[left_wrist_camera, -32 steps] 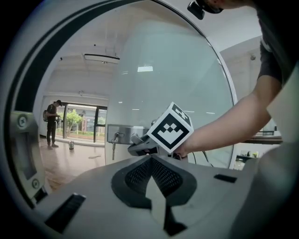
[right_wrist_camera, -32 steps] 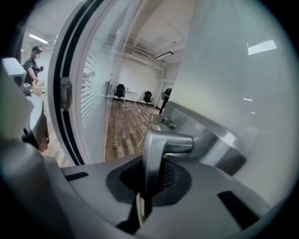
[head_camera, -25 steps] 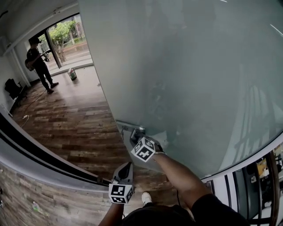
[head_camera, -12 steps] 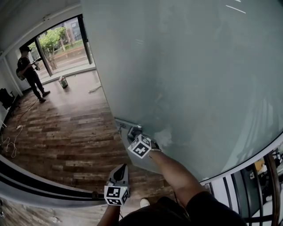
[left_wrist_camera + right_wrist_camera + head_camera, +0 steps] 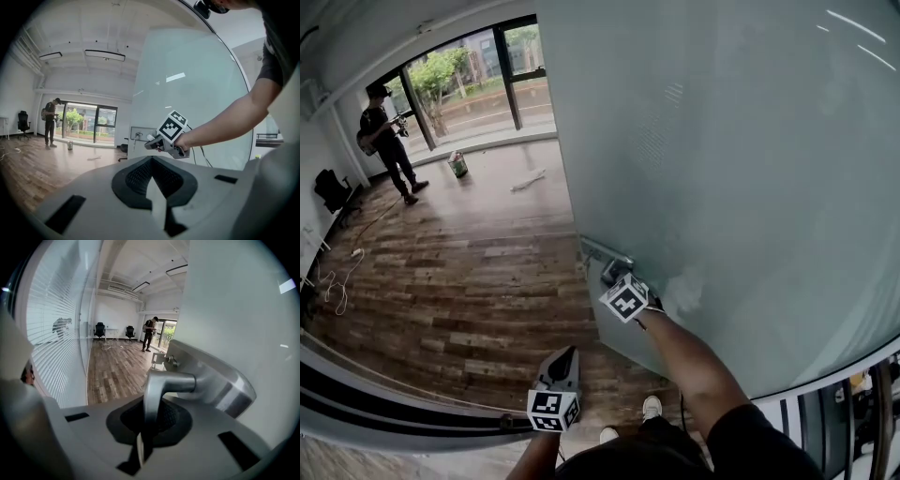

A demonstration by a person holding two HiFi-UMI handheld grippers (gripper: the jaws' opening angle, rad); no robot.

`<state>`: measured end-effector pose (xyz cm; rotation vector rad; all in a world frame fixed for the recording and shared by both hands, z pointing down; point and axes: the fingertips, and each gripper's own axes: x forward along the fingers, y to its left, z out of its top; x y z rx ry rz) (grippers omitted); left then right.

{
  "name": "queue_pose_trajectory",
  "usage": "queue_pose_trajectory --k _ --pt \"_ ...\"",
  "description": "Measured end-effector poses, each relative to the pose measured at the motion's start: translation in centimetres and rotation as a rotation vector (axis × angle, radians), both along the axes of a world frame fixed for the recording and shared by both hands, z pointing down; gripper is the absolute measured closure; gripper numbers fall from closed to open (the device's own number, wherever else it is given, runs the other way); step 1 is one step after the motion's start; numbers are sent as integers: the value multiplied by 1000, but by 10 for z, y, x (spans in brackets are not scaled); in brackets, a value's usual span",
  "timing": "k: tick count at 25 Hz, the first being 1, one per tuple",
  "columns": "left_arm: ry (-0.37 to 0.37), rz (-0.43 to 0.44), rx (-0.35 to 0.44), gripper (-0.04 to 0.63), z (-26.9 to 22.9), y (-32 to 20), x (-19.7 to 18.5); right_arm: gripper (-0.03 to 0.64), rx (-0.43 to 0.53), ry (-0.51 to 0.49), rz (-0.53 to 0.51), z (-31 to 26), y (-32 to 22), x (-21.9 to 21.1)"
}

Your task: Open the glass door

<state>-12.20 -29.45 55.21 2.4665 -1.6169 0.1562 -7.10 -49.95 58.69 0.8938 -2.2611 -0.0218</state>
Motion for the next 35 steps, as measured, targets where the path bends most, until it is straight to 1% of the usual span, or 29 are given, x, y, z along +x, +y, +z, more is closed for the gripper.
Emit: queue_pose_trajectory --k 9,13,18,22,27,32,35 --pt "9 -14 1 594 3 -34 2 601 -10 44 60 -1 -56 25" --pt "4 -21 5 594 9 -45 -5 601 -24 55 93 4 -78 34" --pt "-4 -37 -4 594 5 -64 12 601 -48 85 125 -1 -113 74" --pt "-12 -44 -7 594 11 -75 14 601 -61 114 157 0 -137 94" --pt "-29 -40 -17 594 14 -86 16 601 -102 110 199 7 -161 116" --pt "-29 -54 -13 594 6 -104 27 601 -99 119 234 -7 -192 149" --pt "-27 -51 -18 594 12 -113 34 601 -108 124 261 1 -210 168"
